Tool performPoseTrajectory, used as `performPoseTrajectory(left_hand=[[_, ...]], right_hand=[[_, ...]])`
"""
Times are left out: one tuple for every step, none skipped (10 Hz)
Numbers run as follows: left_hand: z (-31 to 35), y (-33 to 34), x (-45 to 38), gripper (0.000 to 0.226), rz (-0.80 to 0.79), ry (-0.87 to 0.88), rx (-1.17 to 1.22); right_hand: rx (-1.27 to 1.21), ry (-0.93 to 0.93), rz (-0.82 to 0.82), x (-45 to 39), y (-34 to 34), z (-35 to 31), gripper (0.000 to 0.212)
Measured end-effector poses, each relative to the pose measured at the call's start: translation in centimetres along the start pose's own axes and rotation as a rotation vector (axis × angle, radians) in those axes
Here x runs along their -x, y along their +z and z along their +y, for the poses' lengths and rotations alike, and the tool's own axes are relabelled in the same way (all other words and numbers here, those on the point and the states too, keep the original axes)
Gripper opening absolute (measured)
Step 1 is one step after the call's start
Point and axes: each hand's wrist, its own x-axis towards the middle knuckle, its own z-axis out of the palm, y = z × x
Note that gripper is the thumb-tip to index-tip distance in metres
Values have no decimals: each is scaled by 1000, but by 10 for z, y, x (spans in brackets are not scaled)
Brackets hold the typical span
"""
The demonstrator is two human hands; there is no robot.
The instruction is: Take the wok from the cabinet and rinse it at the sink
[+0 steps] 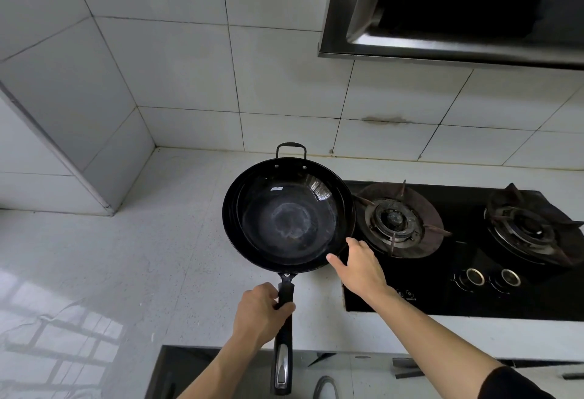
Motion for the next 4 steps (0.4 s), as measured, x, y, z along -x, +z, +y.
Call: performPoseTrajectory(left_hand=[[-1, -8, -6, 44, 23, 9, -31], [1, -20, -8, 50, 44, 6, -42], [5, -33, -9, 50, 116, 73, -72], [11, -52, -10, 53, 231, 184, -207]], right_hand=[[-11, -27, -5, 4, -2, 1, 67], [-36, -62, -17, 10, -8, -3, 65], [-51, -114, -8, 16, -14, -10, 64], [-45, -202, 6, 25, -21, -21, 65]])
